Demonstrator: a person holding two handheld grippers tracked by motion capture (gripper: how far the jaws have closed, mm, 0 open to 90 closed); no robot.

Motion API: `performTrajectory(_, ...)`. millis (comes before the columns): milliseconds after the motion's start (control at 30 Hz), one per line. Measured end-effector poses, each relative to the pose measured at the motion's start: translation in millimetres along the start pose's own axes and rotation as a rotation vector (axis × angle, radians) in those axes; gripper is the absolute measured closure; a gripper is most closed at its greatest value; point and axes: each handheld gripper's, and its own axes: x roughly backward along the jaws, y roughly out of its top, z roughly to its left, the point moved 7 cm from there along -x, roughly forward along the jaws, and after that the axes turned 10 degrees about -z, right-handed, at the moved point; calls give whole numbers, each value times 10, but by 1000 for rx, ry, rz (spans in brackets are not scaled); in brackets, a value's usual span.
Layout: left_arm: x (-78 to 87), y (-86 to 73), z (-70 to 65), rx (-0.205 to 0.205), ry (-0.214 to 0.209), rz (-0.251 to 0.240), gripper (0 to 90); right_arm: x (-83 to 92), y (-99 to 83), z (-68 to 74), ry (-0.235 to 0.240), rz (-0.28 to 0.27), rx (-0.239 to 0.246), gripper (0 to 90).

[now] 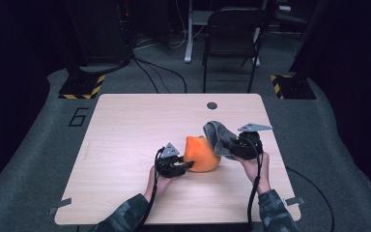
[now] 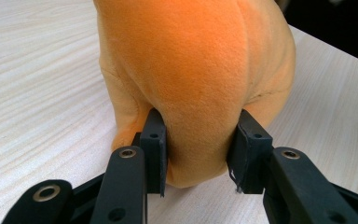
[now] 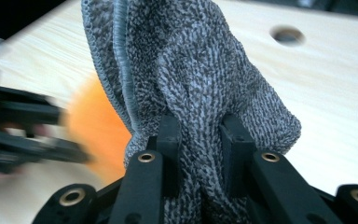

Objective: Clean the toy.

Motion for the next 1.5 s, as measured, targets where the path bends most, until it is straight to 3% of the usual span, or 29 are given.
performTrajectory(33,-1,1,-2,-1,4,-2,622,8,65,153,35,-23,17,729)
performTrajectory(67,-1,1,-2,-1,4,-2,622,8,65,153,35,-23,17,729)
performTrajectory(100,-1,1,-3,-2,4,-2,622,4,92,264,62,-32,16,729)
performTrajectory(133,-2,1,-2,-2,4,-3,622,-49,87,403,83,-25,51,729)
performTrajectory(200,-2,1,-3,-2,0,-2,624,-129,30,477,84,-4,71,728)
performTrajectory(400,-7,-9,-1,5,-2,5,625,-381,-232,446,28,86,144,726)
performTrajectory(600,-8,-5,-1,-7,-1,1,625,-364,-236,422,5,93,164,725)
performTrajectory(733,-16,1,0,-5,-5,0,625,-351,-248,325,-19,104,171,724)
performTrajectory(867,-11,-5,-4,5,-4,-1,625,-328,-301,173,-43,120,149,725)
performTrajectory(933,-17,-1,-18,-1,1,-3,625,-319,-359,59,-75,142,111,726)
performTrajectory(1000,-16,-1,-19,-2,1,-2,625,-319,-377,12,-74,146,110,726)
performTrajectory(1033,-21,1,-12,0,-2,-4,626,-336,-399,-49,-86,149,88,727)
performTrajectory(1133,-17,-3,0,2,-6,-1,627,-353,-423,-127,-93,164,89,728)
performTrajectory(1233,-18,-3,-12,7,2,-1,629,-396,-586,-339,-138,207,60,729)
performTrajectory(1300,-16,-5,-12,-1,3,1,629,-402,-618,-370,-149,214,46,729)
performTrajectory(1433,-11,-5,-6,-5,9,-1,633,-473,-845,-540,-179,288,12,730)
performTrajectory(1500,-14,-3,3,-6,12,-1,633,-460,-859,-582,-191,291,9,731)
